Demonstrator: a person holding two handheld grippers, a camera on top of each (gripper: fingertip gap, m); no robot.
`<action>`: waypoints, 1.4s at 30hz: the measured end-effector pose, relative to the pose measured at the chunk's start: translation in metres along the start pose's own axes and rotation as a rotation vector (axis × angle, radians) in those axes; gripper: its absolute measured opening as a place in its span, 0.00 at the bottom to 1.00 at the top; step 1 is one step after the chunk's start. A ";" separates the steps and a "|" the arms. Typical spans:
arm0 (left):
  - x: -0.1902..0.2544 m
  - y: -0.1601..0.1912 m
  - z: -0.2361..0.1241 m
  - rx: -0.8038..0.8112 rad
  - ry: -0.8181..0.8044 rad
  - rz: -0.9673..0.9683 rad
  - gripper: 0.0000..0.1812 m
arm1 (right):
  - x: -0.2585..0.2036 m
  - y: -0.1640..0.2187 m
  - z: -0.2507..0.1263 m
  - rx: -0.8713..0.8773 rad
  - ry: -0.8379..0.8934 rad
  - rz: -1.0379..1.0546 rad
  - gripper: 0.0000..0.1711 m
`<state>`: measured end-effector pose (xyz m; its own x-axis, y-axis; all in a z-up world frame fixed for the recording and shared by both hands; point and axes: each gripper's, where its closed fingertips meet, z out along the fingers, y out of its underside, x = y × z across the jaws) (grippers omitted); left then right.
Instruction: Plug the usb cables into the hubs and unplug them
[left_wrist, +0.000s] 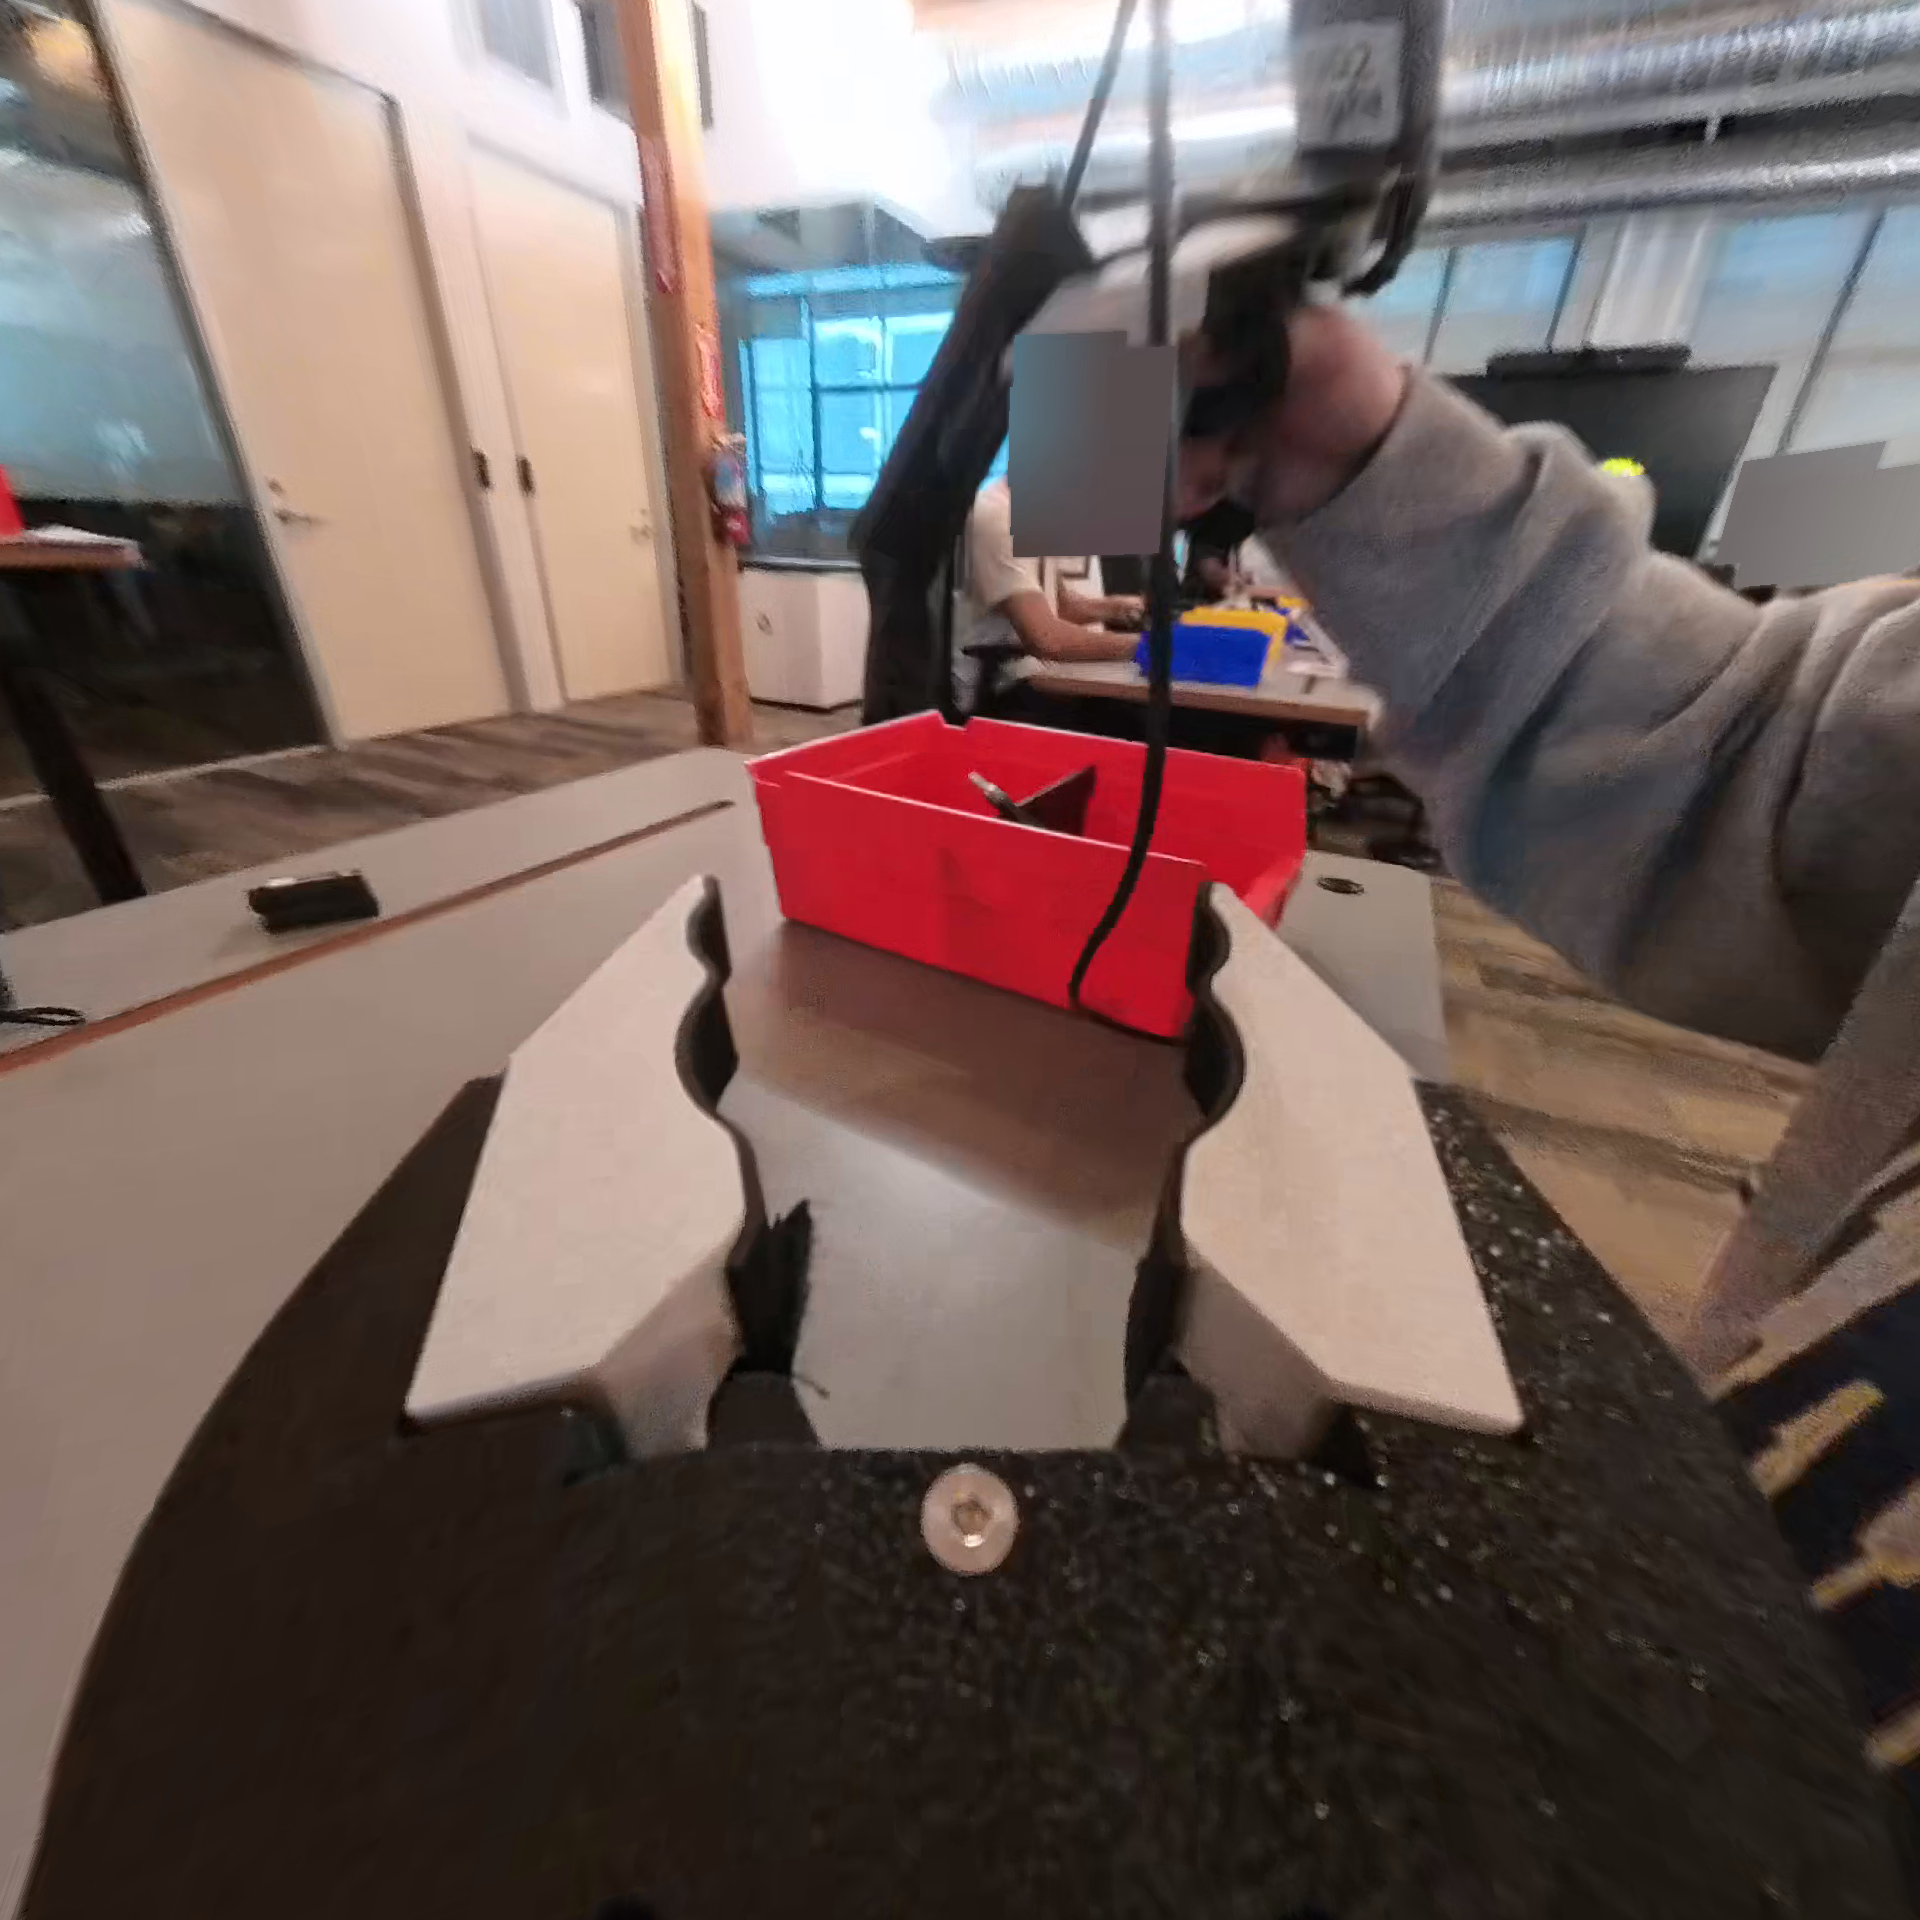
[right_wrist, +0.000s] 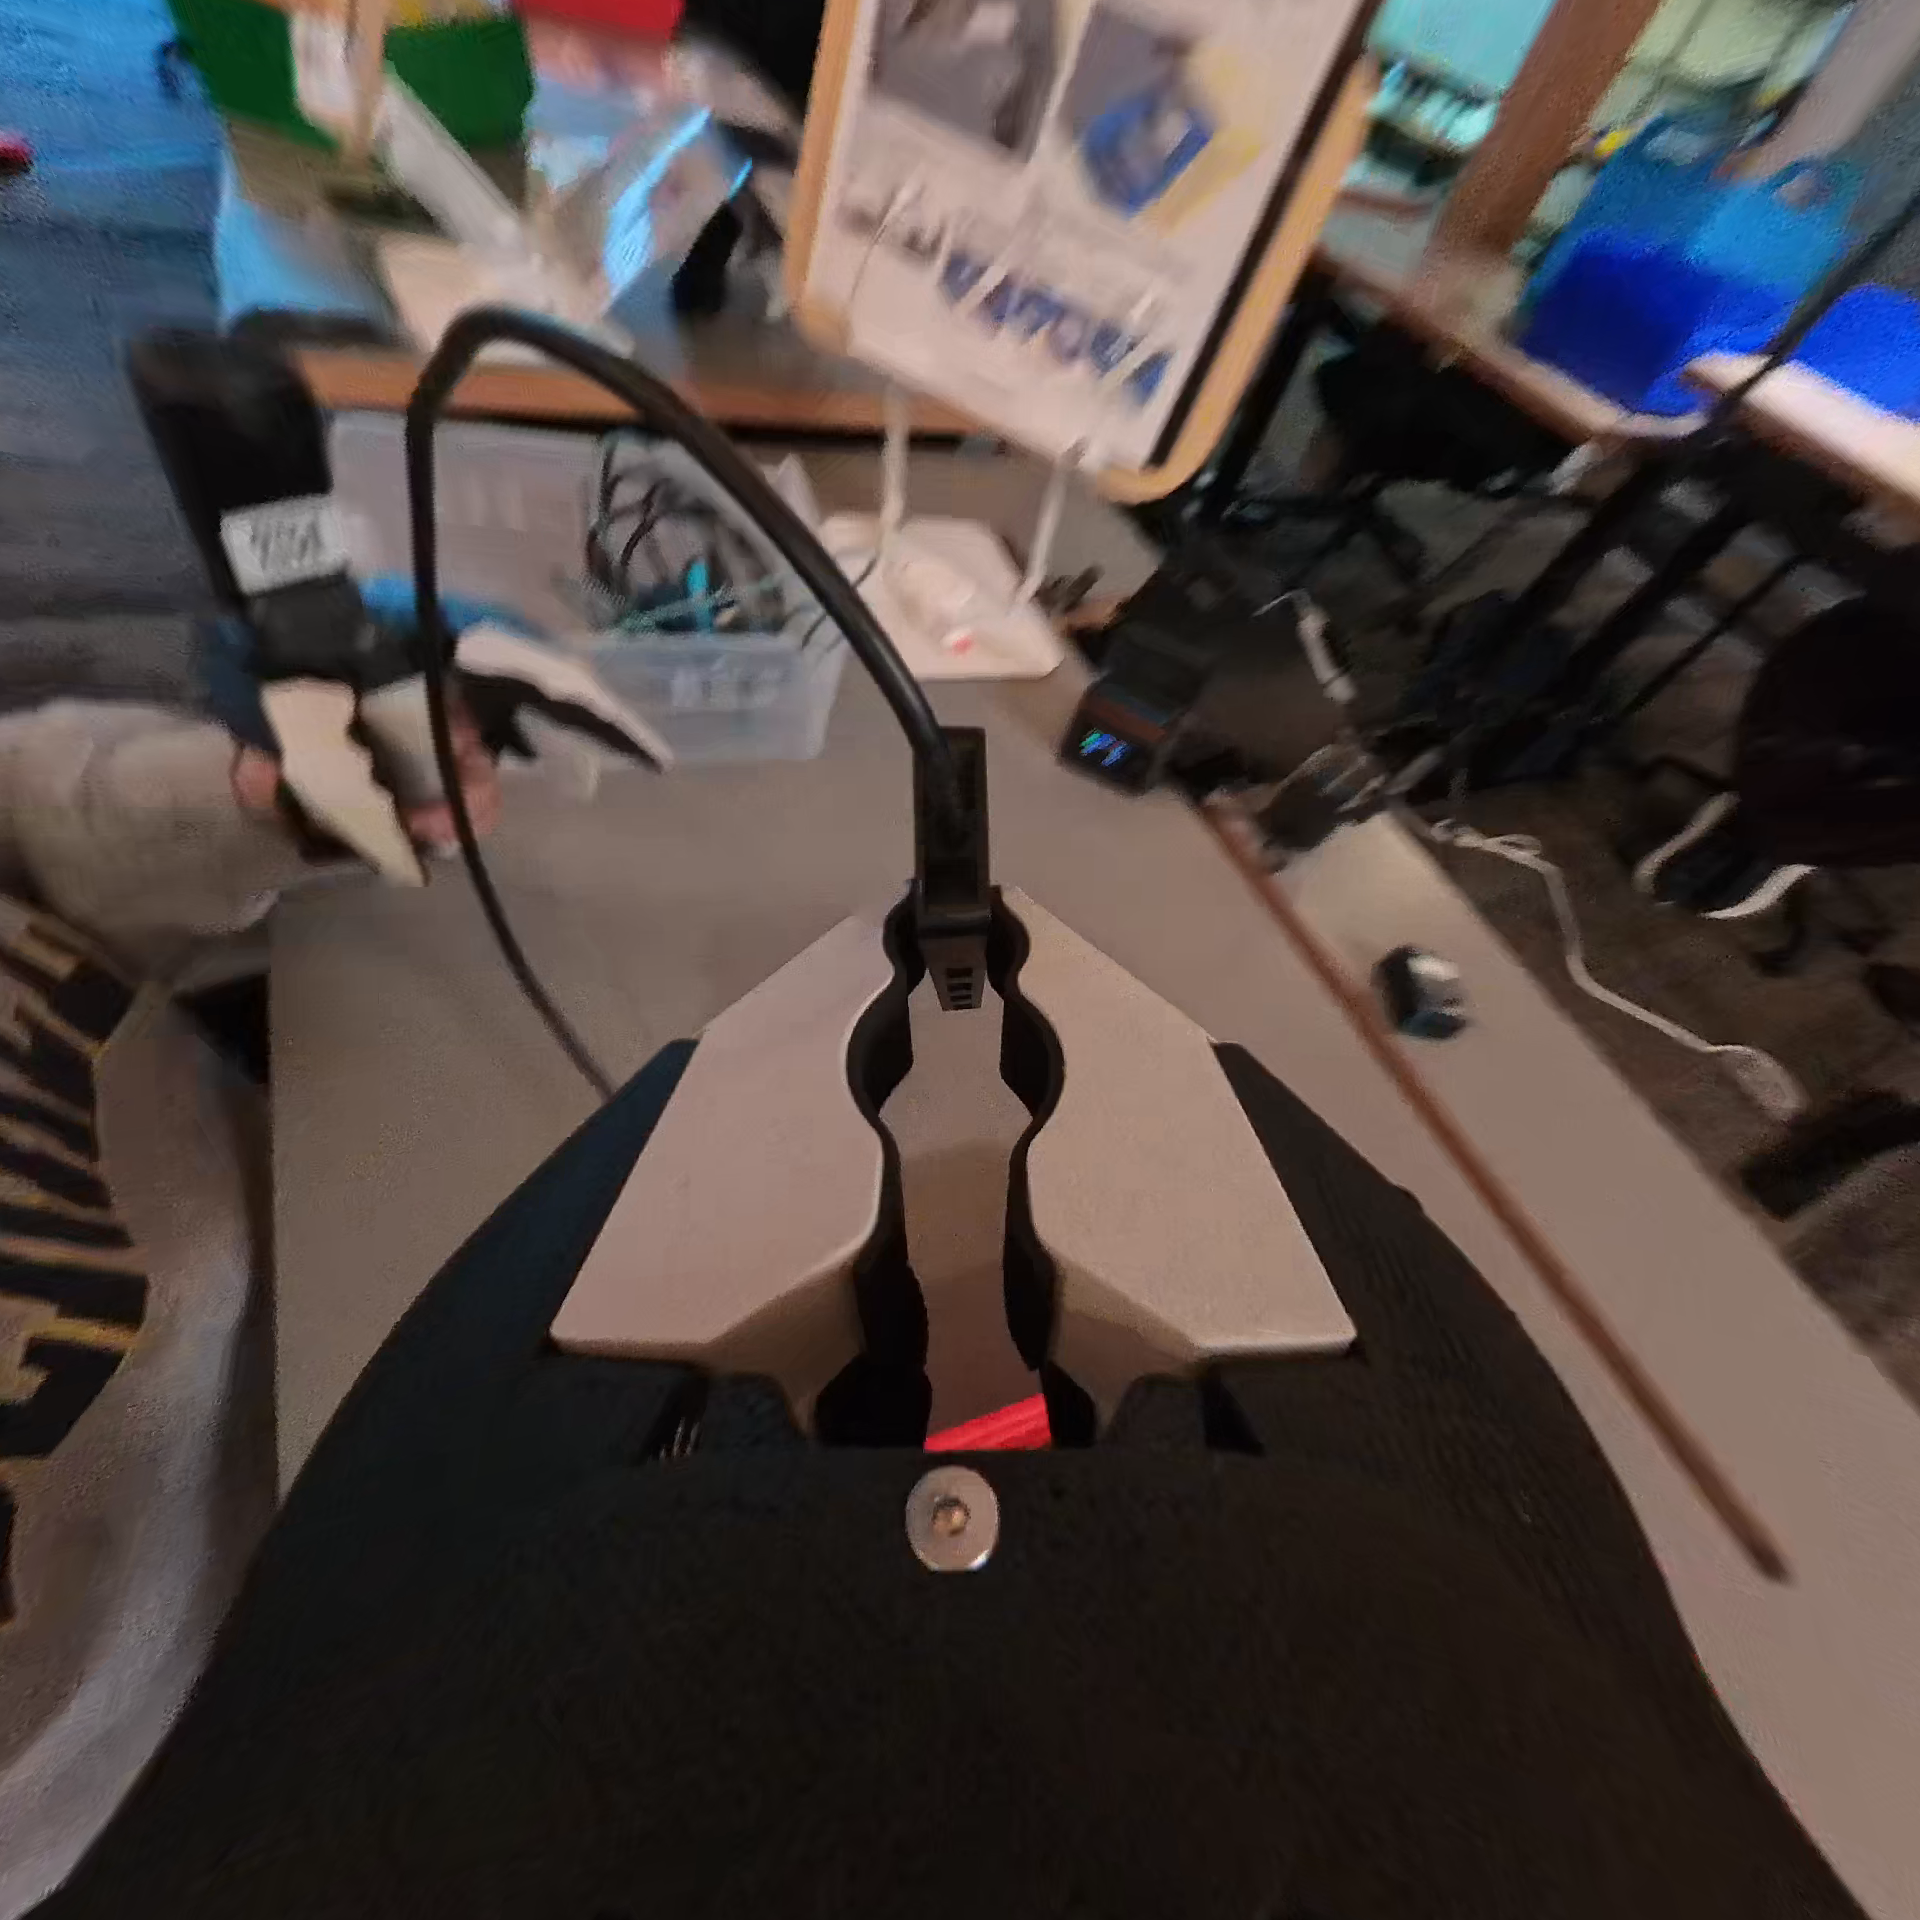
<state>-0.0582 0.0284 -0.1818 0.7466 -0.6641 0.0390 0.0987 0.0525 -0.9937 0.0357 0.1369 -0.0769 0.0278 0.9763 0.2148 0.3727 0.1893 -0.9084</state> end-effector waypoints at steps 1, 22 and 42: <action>-0.004 0.001 -0.002 0.018 -0.017 0.001 0.48 | 0.016 -0.019 -0.014 0.024 0.041 -0.003 0.05; -0.035 0.063 0.002 -0.141 -0.193 0.042 0.37 | 0.201 -0.318 -0.245 0.068 0.870 -0.119 0.05; -0.032 0.086 0.005 -0.260 -0.185 0.038 0.38 | 0.285 -0.191 -0.283 -0.238 1.131 0.065 0.05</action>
<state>-0.0704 0.0582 -0.2675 0.8558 -0.5173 -0.0041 -0.0853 -0.1332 -0.9874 0.2349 0.3496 0.2593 0.8225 0.3092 0.4775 0.5019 0.0004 -0.8649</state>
